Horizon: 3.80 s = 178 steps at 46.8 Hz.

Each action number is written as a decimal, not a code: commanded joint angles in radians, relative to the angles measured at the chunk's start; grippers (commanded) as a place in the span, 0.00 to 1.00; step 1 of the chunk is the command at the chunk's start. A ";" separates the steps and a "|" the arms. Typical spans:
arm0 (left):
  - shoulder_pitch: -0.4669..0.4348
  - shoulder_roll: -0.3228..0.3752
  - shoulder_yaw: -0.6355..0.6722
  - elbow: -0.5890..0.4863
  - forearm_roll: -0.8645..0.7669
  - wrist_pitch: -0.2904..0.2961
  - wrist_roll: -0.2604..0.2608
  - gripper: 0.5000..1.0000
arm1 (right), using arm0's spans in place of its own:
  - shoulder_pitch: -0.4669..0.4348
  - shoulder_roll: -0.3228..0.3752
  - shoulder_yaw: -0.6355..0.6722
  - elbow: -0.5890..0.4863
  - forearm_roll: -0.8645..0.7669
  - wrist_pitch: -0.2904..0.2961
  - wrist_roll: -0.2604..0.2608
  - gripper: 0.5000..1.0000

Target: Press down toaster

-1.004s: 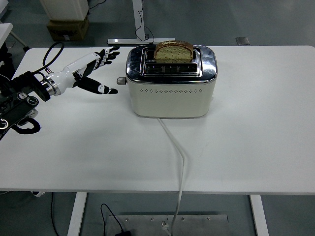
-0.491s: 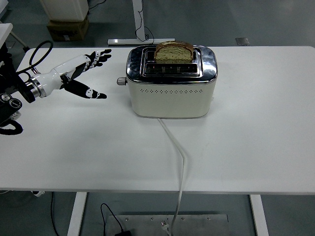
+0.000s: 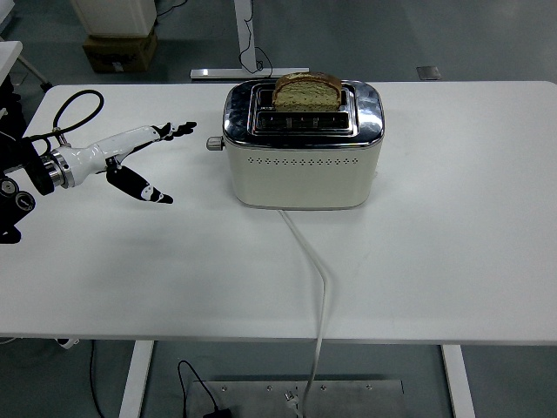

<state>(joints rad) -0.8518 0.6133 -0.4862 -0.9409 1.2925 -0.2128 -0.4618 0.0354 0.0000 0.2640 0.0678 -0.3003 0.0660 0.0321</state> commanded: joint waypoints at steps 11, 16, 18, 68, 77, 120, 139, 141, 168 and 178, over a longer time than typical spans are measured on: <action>-0.006 -0.012 0.023 -0.022 0.054 0.059 0.006 1.00 | 0.000 0.000 0.000 0.000 0.000 0.000 0.000 1.00; -0.010 -0.012 0.035 -0.022 0.057 0.061 0.008 1.00 | 0.000 0.000 0.000 0.000 0.000 0.000 0.000 0.99; -0.012 -0.012 0.040 -0.022 0.059 0.061 0.009 1.00 | 0.000 0.000 0.000 0.000 0.001 0.000 0.000 0.99; -0.015 -0.063 0.103 -0.016 0.090 0.090 0.035 1.00 | 0.000 0.000 0.000 0.000 0.001 0.000 0.000 0.99; -0.013 -0.063 0.117 -0.013 0.090 0.105 0.035 1.00 | 0.000 0.000 0.000 0.000 0.001 0.000 0.000 0.99; 0.000 -0.115 0.186 0.059 0.073 0.148 0.037 1.00 | 0.000 0.000 0.000 0.000 0.001 0.000 0.000 1.00; 0.008 -0.107 0.189 0.067 0.064 0.184 0.035 1.00 | 0.000 0.000 0.000 0.000 0.001 0.000 0.000 0.99; 0.008 -0.103 0.189 0.067 0.054 0.187 0.035 1.00 | 0.000 0.000 0.001 0.000 0.000 0.000 0.000 0.99; 0.037 -0.093 0.187 0.114 -0.062 0.208 0.023 1.00 | 0.000 0.000 0.000 0.000 0.000 0.000 0.000 1.00; -0.018 -0.067 0.175 0.114 -0.401 0.193 0.026 1.00 | 0.000 0.000 0.000 0.000 0.000 0.000 0.000 0.99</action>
<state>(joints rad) -0.8470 0.5425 -0.3112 -0.8268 0.9980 -0.0135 -0.4374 0.0353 0.0000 0.2639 0.0677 -0.3006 0.0663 0.0325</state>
